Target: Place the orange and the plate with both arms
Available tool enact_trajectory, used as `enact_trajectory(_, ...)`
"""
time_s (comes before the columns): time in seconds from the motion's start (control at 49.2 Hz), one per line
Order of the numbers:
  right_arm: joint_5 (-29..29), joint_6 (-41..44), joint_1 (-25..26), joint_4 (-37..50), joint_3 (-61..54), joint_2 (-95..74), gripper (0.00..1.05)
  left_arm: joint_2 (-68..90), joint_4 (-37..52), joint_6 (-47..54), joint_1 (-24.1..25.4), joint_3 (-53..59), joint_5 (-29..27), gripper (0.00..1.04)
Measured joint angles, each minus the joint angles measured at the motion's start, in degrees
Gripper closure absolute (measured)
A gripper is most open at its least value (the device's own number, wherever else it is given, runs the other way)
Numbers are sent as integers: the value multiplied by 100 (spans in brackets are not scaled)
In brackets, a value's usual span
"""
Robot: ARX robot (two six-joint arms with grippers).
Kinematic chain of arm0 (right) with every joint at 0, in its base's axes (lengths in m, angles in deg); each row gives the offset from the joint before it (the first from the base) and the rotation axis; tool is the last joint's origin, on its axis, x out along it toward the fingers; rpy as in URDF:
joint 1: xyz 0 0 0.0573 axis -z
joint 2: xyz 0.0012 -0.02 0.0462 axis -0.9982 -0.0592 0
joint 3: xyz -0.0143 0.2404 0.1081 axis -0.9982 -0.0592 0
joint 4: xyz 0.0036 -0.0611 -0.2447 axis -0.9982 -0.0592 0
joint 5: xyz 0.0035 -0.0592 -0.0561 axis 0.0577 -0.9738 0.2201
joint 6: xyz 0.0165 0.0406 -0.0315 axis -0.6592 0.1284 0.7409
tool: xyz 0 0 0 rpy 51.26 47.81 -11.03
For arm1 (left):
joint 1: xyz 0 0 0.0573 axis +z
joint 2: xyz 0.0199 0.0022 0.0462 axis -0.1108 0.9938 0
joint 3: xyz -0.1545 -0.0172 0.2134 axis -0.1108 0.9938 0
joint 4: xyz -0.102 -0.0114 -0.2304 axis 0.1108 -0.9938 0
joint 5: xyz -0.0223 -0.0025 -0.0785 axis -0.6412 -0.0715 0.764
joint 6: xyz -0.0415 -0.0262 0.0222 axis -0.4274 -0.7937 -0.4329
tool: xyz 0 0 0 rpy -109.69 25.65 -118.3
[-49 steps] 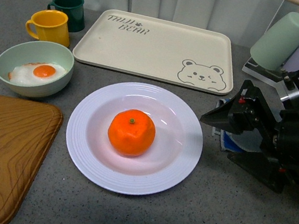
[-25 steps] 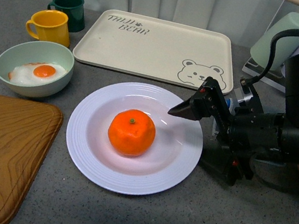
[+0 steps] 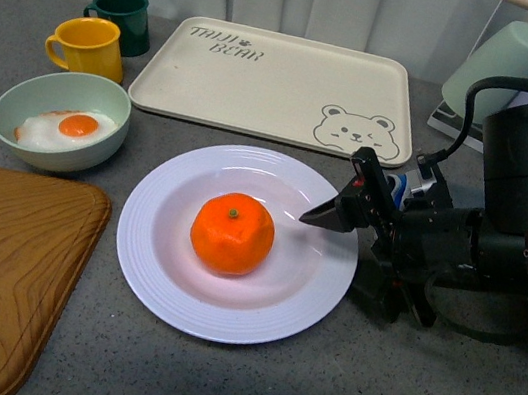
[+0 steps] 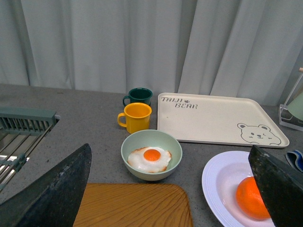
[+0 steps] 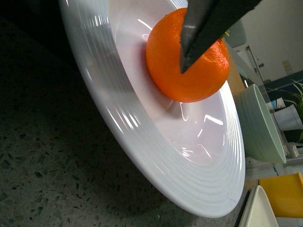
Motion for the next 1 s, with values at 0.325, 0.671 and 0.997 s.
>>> enact_trajectory(0.325, 105, 170, -31, -234, 57, 35, 98, 0, 0, 0, 0, 0, 0, 7)
enact_trajectory(0.671, -46, 518, -31, 452, -136, 186, 102, 0, 0, 0, 0, 0, 0, 7)
enact_trajectory(0.997, 9, 511, 74, 927, -195, 260, 102, 0, 0, 0, 0, 0, 0, 7)
